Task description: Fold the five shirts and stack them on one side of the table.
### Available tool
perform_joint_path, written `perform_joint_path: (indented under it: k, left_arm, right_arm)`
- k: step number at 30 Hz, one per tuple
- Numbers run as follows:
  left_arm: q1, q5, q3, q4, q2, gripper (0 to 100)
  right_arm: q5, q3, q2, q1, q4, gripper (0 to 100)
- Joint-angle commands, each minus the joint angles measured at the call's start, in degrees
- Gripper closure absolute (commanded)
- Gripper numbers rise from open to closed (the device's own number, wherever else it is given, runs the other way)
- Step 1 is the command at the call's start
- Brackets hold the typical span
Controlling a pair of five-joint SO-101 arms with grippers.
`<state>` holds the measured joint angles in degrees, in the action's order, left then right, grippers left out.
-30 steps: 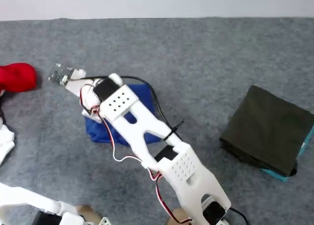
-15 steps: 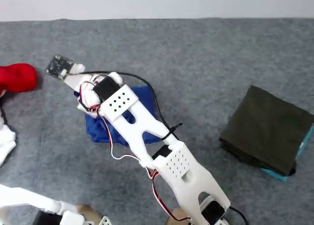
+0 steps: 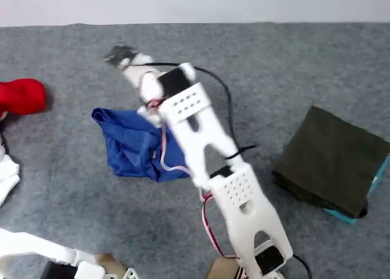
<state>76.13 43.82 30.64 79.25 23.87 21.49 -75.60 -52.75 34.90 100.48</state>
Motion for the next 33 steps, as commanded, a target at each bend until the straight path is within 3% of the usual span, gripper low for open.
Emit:
perform_joint_path:
  k: [1, 6, 15, 19, 22, 33]
  left_arm:
    - [0.35, -0.26, -0.57, 0.35, 2.29, 100]
    - [0.35, -0.26, -0.57, 0.35, 2.29, 100]
    - [0.35, -0.26, -0.57, 0.35, 2.29, 100]
    - [0.26, -0.26, -0.57, 0.35, 2.29, 100]
    - [0.26, -0.26, -0.57, 0.35, 2.29, 100]
    - [0.26, -0.35, -0.66, 0.35, 2.29, 100]
  right_arm:
    - [0.88, 4.31, 3.03, -3.03, 2.51, 98.9]
    - [0.88, 8.97, 3.03, 0.48, 2.33, 98.9]
    - [0.88, 8.18, 3.47, 20.53, 2.33, 98.9]
    - [0.97, 6.33, 6.99, 25.27, 2.33, 98.9]
    - [2.99, 6.24, 10.33, 23.34, 2.33, 98.9]
    - [2.99, 14.33, 12.26, 4.18, 2.59, 98.9]
